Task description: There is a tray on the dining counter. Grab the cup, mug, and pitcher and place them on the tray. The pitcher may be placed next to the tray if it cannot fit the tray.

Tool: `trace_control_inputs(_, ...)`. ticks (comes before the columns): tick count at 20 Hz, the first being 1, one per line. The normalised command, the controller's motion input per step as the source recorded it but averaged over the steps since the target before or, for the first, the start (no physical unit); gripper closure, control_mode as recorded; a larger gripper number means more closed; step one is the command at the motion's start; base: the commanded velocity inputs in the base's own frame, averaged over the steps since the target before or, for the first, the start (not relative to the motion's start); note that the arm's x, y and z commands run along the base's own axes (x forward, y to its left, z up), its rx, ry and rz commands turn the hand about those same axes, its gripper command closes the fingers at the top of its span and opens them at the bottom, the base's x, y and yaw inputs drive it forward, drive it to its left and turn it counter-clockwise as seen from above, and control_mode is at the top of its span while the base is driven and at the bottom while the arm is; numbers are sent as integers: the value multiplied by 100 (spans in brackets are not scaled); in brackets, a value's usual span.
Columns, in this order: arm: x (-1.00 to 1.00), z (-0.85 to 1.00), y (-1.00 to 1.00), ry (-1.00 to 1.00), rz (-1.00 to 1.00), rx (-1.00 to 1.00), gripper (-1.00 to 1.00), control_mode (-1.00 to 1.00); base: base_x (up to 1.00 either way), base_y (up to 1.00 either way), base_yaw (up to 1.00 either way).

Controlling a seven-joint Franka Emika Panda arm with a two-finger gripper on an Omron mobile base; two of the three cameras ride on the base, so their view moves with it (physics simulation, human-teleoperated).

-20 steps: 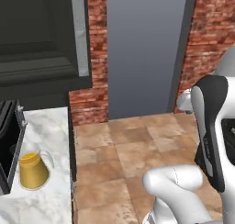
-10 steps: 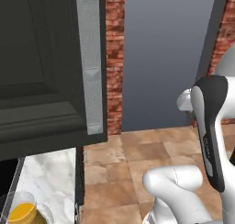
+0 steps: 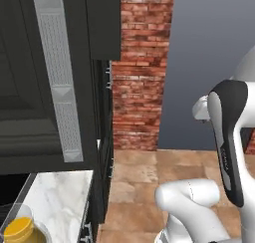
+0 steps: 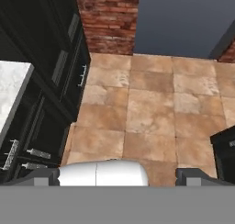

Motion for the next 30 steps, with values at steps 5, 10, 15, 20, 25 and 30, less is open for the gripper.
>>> trace_control_inputs(5, 0, 0, 0, 0, 0, 0, -100, 100, 0, -1, 50)
trace_control_inputs(10, 0, 0, 0, 0, 0, 0, -100, 100, 0, 0, 52)
trace_control_inputs(15, 0, 0, 0, 0, 0, 0, -100, 100, 3, 0, 55)
trace_control_inputs(20, 0, 0, 0, 0, 0, 0, -100, 100, 21, -15, 51)
trace_control_inputs(25, 0, 0, 0, 0, 0, 0, -100, 100, 33, -29, 44)
trace_control_inputs(30, 0, 0, 0, 0, 0, 0, -100, 100, 39, -36, 42)
